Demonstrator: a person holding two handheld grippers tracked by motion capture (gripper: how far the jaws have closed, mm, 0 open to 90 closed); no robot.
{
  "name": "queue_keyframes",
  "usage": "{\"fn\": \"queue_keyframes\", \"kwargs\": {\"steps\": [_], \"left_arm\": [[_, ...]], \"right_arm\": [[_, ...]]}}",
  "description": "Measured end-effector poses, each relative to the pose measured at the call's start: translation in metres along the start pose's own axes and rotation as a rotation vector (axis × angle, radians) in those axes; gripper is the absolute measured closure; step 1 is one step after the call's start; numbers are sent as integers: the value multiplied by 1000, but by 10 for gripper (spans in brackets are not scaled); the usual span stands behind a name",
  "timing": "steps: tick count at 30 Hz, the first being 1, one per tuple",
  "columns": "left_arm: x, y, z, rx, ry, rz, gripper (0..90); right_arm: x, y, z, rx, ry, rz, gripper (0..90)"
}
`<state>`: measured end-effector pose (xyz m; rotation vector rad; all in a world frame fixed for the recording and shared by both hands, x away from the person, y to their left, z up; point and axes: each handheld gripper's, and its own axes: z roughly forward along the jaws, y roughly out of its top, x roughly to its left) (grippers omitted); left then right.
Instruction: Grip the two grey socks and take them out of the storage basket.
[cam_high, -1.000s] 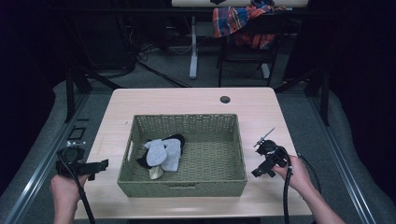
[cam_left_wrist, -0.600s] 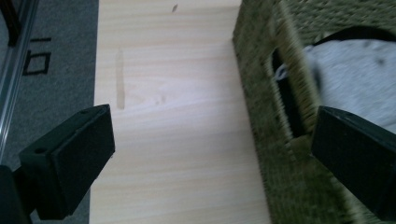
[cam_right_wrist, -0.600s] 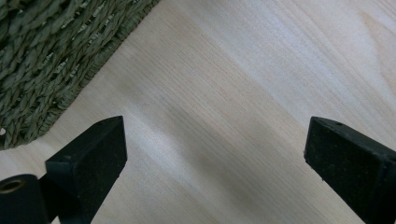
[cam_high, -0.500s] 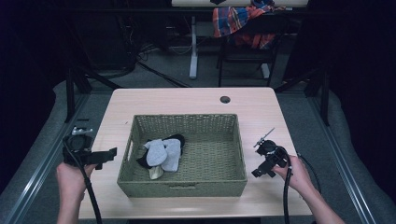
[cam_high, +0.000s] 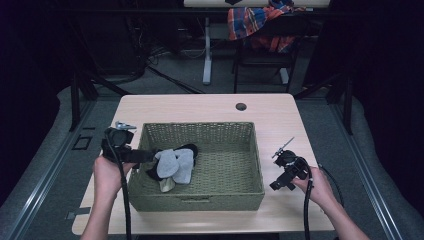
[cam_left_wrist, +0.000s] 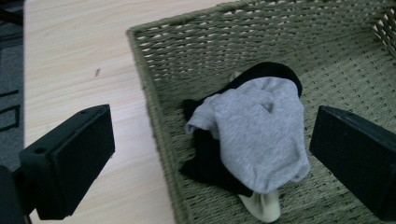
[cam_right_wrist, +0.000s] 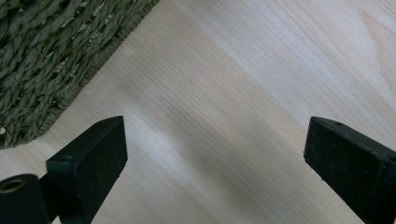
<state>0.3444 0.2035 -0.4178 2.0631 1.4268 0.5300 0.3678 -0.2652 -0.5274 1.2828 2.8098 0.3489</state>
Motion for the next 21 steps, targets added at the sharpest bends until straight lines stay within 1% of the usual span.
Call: {"fn": "queue_keyframes", "kwargs": {"steps": [1,2,3,4,7,8,9,10,11,12,15,17,19,20,21], "left_arm": [[0,0,0,0,0,0,2],[-2,1,4,5,-6,9,2],[-6,4,11,17,-18,19,4],[-6,4,11,17,-18,19,8],[-14,8,26,38,-34,35,23],[-14,8,26,38,-34,35,24],[-15,8,31,45,-43,36,24],[-17,9,40,61,-64,35,26],[-17,9,40,61,-64,35,32],[-17,10,48,79,-68,39,43],[-18,10,57,102,-66,44,63],[-18,11,61,105,-64,45,106],[-19,11,69,129,-59,39,150],[-19,11,69,129,-59,39,159],[-19,10,74,150,-58,40,171]], "right_arm": [[0,0,0,0,0,0,56],[0,0,0,-2,-2,2,56],[0,0,0,-4,-1,2,56],[0,0,0,-4,-1,2,56],[0,0,1,-5,1,-4,56],[0,0,1,-5,0,-5,56],[0,0,1,-5,0,-5,56],[0,0,1,-5,0,-5,57],[0,0,1,-5,0,-5,57],[0,0,0,0,1,-2,57],[0,0,0,-3,0,2,57],[0,0,0,0,2,0,57],[0,0,0,-2,2,-4,57],[0,0,0,-2,2,-4,57],[0,0,0,0,2,-2,57]]}}
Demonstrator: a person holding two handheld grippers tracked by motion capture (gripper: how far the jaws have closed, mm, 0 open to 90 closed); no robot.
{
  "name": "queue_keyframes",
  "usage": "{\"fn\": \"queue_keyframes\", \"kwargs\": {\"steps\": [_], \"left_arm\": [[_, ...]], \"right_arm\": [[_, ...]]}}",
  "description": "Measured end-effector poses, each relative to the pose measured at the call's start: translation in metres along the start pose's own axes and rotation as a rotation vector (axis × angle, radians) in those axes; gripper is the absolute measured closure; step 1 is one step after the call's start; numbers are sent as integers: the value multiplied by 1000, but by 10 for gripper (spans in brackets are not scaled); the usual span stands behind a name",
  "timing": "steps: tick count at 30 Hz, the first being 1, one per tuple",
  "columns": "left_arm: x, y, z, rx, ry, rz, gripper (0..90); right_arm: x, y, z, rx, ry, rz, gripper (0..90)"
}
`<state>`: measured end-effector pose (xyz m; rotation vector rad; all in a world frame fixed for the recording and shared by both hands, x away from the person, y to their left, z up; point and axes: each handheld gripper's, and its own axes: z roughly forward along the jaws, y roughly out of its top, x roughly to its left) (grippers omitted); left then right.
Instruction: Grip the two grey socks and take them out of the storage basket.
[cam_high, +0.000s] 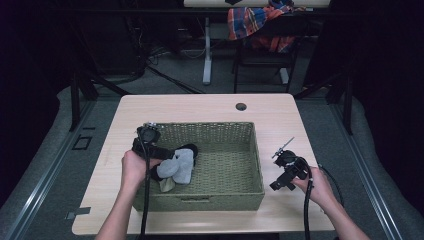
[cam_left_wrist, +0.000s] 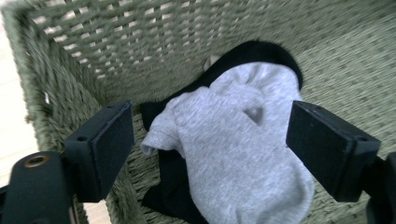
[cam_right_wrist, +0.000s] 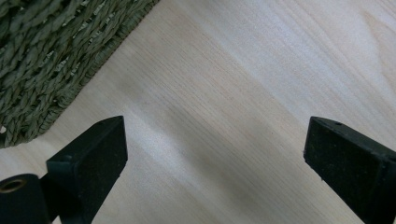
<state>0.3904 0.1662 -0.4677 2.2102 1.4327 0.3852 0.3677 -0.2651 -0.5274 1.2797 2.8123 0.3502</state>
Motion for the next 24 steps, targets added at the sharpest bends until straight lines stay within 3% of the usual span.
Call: {"fn": "queue_keyframes", "kwargs": {"steps": [9,14,16,20,24], "left_arm": [[0,0,16,54,0,-10,349],[3,-2,28,109,8,-27,415],[5,-4,33,143,-32,-30,528],[5,-6,35,159,-36,-19,654],[4,-7,34,165,-47,-1,838]], "right_arm": [[0,0,0,-2,0,-2,58],[0,0,0,-2,-1,-3,58],[0,0,0,-1,2,-3,58],[0,0,0,0,3,-5,58],[0,0,-1,4,1,-11,59]]}}
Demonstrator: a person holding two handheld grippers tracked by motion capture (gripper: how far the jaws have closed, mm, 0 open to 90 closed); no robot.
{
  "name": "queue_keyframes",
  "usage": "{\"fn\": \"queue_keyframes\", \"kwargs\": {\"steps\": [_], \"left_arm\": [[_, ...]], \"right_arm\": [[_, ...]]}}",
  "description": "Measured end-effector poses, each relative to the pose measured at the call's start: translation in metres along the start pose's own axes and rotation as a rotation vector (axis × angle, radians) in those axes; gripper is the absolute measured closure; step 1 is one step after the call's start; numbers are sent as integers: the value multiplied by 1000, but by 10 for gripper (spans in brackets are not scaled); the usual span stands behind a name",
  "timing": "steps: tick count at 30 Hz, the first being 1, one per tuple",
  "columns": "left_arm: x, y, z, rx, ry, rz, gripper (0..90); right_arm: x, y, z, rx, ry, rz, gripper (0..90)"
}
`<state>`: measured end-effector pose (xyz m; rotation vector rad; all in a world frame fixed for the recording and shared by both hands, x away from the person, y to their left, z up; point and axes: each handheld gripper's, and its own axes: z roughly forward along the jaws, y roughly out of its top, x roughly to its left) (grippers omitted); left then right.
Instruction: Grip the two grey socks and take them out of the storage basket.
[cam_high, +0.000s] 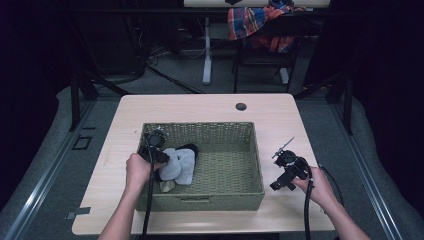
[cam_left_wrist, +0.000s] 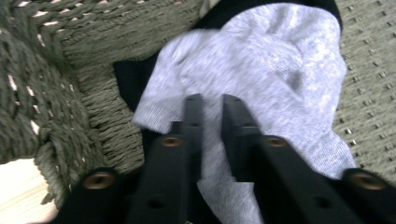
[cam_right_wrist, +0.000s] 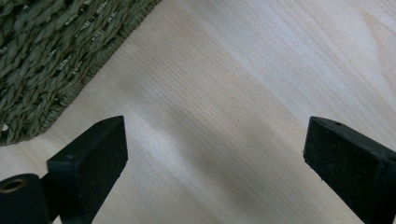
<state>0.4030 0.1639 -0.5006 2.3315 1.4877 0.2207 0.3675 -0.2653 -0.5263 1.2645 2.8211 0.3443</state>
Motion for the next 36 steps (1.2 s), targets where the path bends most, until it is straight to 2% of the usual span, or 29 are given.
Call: {"fn": "queue_keyframes", "kwargs": {"steps": [4,8,15,17,21,23,24,29,32,35,36], "left_arm": [[0,-1,-2,-3,5,17,875],[1,-2,-11,-36,16,23,891],[1,-5,-21,-54,2,32,898],[1,-5,-23,-61,-1,37,900],[0,-5,-29,-82,0,42,900],[-1,-5,-34,-98,-1,45,900],[-1,-5,-38,-105,-2,46,900],[-1,-6,-50,-138,-8,50,900],[0,-6,-59,-156,-12,52,900],[1,-7,-65,-169,-15,56,900],[1,-7,-66,-171,-16,57,900]], "right_arm": [[0,0,0,-7,0,2,59],[0,-1,0,-5,2,7,59],[0,0,0,-4,2,6,59],[-1,1,-2,18,0,-13,59],[-1,0,-1,13,2,-8,59],[-1,0,-1,14,3,-8,59],[0,0,0,-4,5,6,59],[0,0,0,-2,5,5,59],[-1,1,-1,18,1,-13,59],[-1,0,0,-3,-1,7,59],[-1,0,-1,10,-3,-2,59]]}}
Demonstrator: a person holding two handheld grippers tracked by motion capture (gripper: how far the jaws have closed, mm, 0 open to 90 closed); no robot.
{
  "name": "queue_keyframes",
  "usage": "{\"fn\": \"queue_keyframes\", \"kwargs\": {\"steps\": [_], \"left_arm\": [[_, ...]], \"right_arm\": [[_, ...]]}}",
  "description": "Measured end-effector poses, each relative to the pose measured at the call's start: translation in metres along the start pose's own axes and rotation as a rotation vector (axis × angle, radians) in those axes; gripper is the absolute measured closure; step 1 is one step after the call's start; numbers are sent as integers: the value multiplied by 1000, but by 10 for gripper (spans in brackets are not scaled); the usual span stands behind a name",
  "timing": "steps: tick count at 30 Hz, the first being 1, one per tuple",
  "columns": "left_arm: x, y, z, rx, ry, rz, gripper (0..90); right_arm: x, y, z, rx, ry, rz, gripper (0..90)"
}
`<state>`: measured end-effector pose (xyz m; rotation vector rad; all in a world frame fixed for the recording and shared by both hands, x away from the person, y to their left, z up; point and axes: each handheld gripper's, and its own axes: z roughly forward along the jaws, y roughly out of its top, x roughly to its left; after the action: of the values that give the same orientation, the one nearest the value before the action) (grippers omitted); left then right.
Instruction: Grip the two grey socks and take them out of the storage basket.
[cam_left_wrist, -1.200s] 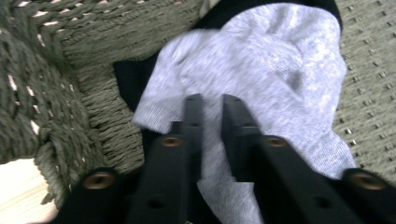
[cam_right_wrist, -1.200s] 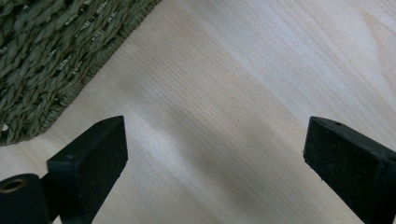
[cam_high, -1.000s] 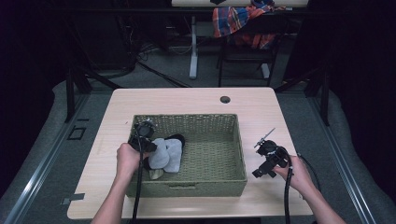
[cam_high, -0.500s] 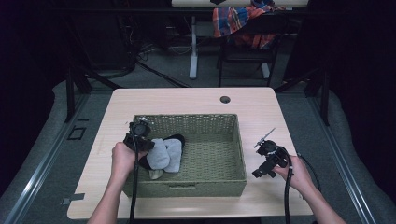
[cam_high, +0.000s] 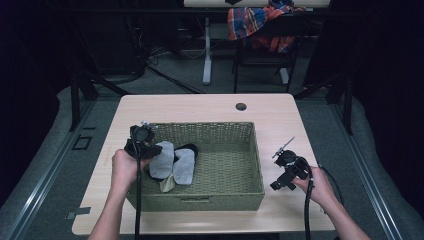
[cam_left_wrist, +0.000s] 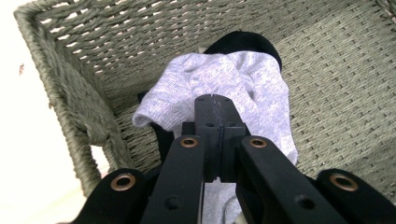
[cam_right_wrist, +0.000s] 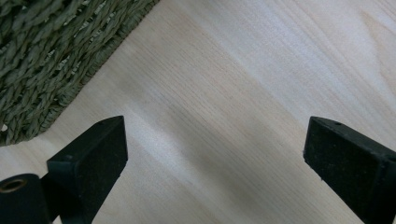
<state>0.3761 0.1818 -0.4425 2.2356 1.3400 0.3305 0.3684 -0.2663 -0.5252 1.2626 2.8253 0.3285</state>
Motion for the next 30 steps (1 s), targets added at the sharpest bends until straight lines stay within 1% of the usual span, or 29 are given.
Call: {"fn": "queue_keyframes", "kwargs": {"steps": [2,5,6,9,12,13,14,15,17,18,19,21,22,27,29,30], "left_arm": [[1,0,-4,-9,0,-3,900],[2,1,-8,-18,-6,-2,900],[2,1,-10,-27,-2,-7,900],[1,2,-14,-37,-6,-3,900],[-1,5,-19,-47,-11,5,900],[-1,5,-20,-50,-12,6,900],[-2,6,-22,-53,-11,6,900],[-2,7,-24,-54,-11,12,900],[-2,8,-27,-57,-15,13,900],[-1,10,-30,-59,-16,17,900],[0,10,-32,-61,-17,16,900],[0,12,-36,-62,-11,20,900],[1,13,-39,-63,-10,20,900],[4,17,-48,-73,-2,22,900],[6,19,-52,-67,9,28,900],[7,20,-54,-65,9,28,900]], "right_arm": [[0,0,-1,8,-1,-6,59],[0,0,0,3,0,-1,59],[1,-1,1,-14,2,13,59],[1,0,1,-13,2,11,59],[0,1,-1,11,0,-9,58],[0,0,0,9,0,-5,58],[1,-1,1,-14,4,12,58],[1,0,1,-12,3,12,59],[0,1,0,11,1,-7,59],[1,0,1,-14,5,11,59],[1,0,1,-12,5,9,59],[0,1,0,8,2,-6,58],[1,0,2,-13,6,12,58],[1,0,2,-13,8,13,59],[1,0,1,-7,7,7,58],[1,0,2,-13,8,13,59]]}}
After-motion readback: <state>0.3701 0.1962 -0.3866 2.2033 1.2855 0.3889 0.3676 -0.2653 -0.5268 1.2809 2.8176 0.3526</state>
